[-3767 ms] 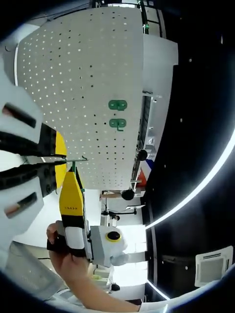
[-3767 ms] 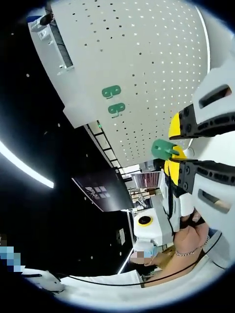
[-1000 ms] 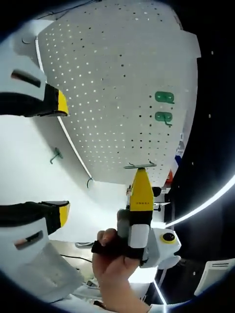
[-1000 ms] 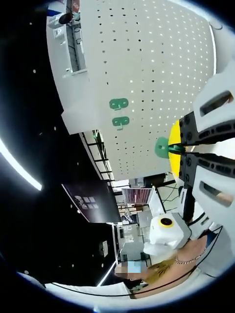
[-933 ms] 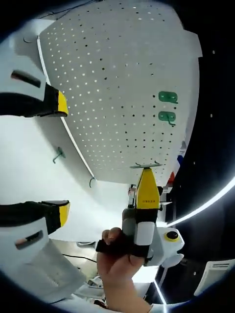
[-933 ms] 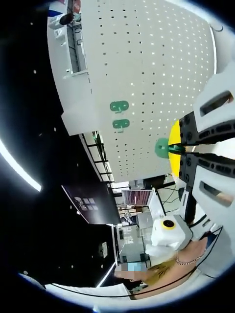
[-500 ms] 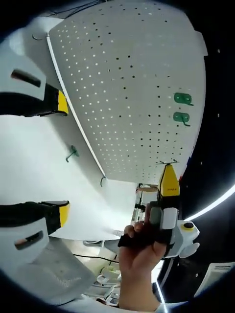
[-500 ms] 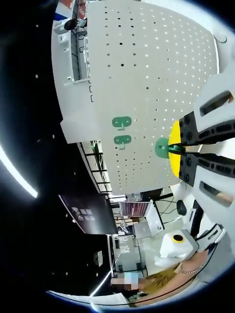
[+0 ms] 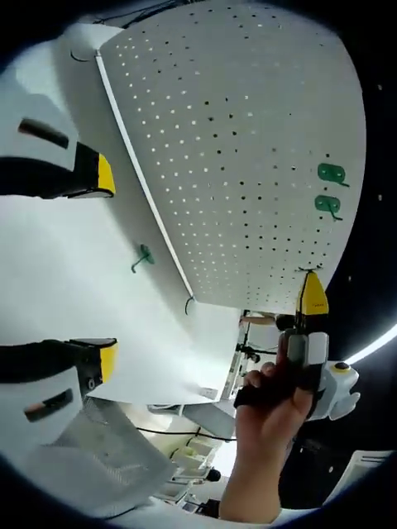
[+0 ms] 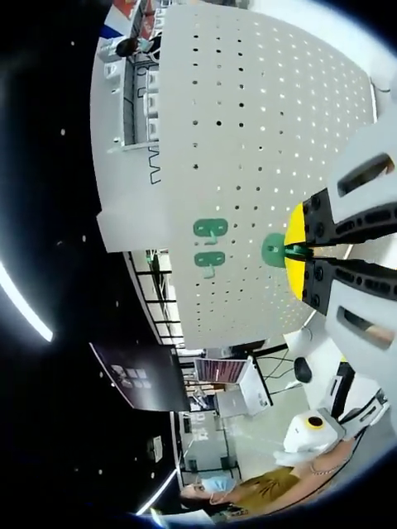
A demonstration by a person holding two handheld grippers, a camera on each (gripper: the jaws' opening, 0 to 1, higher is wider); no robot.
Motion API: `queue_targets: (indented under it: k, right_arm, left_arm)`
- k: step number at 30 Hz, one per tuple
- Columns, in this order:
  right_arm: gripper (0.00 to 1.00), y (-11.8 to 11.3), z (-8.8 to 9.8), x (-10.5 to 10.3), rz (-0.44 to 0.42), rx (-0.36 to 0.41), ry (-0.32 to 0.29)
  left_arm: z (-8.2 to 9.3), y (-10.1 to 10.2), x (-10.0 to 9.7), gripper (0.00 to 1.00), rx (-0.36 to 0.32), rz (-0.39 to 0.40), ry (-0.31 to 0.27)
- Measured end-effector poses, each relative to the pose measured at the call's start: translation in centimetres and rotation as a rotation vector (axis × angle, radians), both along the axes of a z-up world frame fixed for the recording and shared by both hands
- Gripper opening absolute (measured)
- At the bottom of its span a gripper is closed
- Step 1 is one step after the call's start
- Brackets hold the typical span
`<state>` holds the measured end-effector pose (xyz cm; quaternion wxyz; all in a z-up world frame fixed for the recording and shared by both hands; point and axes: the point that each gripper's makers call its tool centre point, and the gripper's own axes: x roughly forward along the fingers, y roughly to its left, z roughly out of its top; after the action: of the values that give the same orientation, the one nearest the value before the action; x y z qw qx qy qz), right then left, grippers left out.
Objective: Insert the hook assembly into the mounting plate slot until the hook locks in place.
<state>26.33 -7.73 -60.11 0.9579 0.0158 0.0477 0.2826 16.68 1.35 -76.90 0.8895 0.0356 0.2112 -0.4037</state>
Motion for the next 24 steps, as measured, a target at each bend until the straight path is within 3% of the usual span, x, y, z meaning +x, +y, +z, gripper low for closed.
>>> queue_targets:
  k: [11, 24]
  right_arm:
    - [0.01, -1.3, 0.7, 2.0, -0.128, -0.070, -0.029]
    - [0.01, -1.4, 2.3, 4.9, -0.197, -0.076, -0.091]
  left_arm:
    - [-1.1, 0.6, -0.6, 0.70, 0.001, 0.006, 0.027]
    - [-1.8, 0.7, -0.9, 0.70, 0.006, 0.003, 0.038]
